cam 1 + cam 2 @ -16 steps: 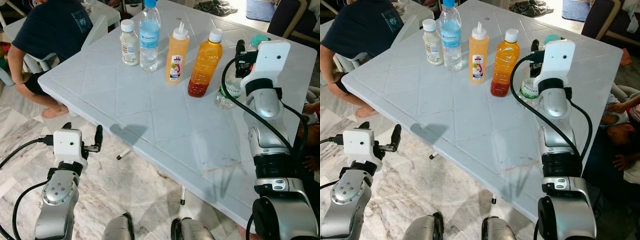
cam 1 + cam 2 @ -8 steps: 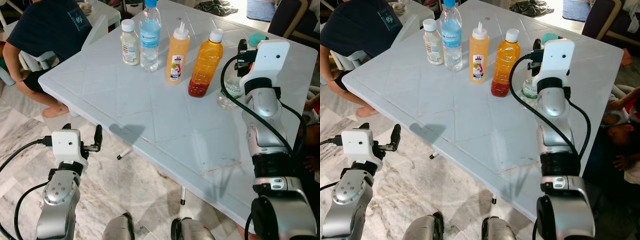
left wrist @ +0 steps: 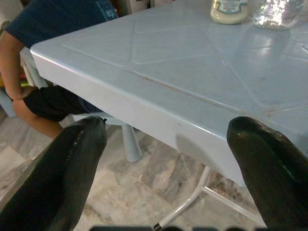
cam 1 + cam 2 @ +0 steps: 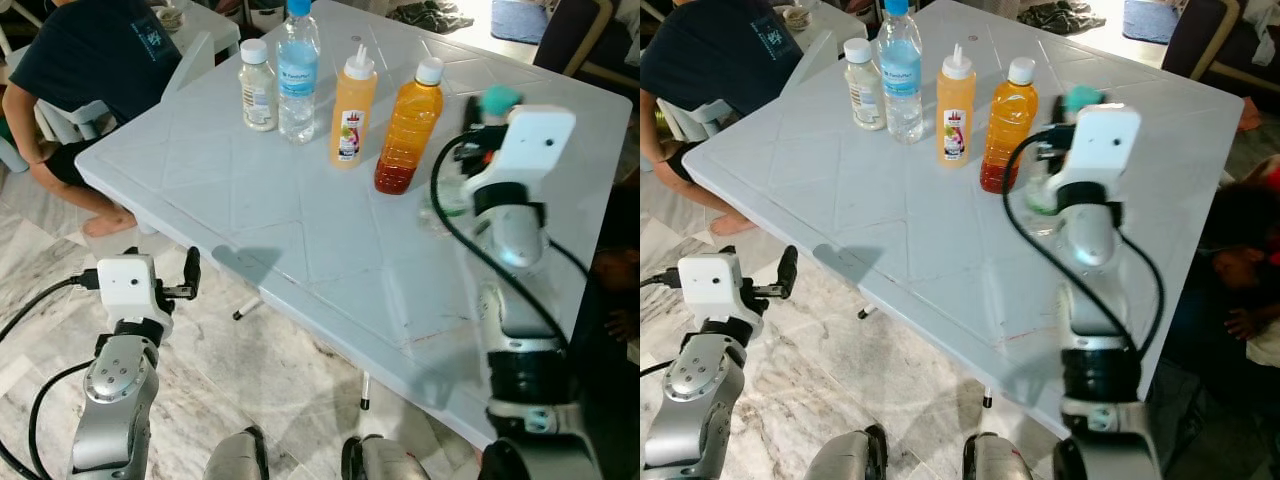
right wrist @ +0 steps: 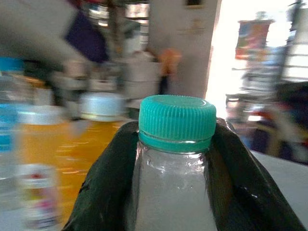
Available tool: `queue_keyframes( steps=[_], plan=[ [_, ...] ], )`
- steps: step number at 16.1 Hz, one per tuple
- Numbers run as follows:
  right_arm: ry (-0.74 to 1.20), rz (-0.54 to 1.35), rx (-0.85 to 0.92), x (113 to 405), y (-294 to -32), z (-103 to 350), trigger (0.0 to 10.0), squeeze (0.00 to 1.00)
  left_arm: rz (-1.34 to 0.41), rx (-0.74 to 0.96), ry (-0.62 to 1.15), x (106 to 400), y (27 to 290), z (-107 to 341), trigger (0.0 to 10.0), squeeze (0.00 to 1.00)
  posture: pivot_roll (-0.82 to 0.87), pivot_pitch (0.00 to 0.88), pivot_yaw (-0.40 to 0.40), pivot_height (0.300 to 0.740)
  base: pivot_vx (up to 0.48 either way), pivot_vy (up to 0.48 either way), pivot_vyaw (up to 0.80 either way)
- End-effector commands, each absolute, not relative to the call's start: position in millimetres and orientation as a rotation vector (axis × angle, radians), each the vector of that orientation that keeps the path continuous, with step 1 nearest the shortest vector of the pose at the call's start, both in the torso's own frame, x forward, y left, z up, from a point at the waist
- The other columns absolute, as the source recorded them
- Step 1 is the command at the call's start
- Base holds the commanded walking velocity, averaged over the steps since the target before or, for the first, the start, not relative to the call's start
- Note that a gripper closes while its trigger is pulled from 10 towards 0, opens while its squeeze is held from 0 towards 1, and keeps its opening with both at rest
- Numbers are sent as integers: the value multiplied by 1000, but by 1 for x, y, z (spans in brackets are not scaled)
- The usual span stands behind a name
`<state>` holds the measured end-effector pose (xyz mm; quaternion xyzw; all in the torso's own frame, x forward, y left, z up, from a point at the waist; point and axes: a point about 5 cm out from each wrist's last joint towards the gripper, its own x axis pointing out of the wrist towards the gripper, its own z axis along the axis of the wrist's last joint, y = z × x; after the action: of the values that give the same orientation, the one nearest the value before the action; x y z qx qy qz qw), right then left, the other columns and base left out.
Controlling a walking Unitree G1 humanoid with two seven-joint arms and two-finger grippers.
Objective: Restocking fridge
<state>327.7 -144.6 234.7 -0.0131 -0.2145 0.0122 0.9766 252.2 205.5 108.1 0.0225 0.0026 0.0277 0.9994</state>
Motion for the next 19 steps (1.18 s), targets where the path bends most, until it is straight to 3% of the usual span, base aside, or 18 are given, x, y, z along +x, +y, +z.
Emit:
queue_keyframes(
  steps=[1,12,17,19],
  plan=[
    [-448,122,-20,323,-129,238,10000,0,64,41,21,253,206,105,10000,0,-9,139,3,740,0,266,0],
    [-368,226,-20,316,-124,218,10000,0,74,21,46,250,206,96,10000,0,-25,93,8,740,0,466,0],
    [-211,151,-61,318,-142,173,10000,0,96,11,77,243,207,85,10000,0,-9,73,14,740,0,476,0],
    [-210,235,-57,319,-129,170,10000,0,128,17,75,240,214,84,10000,0,-5,67,21,740,0,476,0]
  ],
)
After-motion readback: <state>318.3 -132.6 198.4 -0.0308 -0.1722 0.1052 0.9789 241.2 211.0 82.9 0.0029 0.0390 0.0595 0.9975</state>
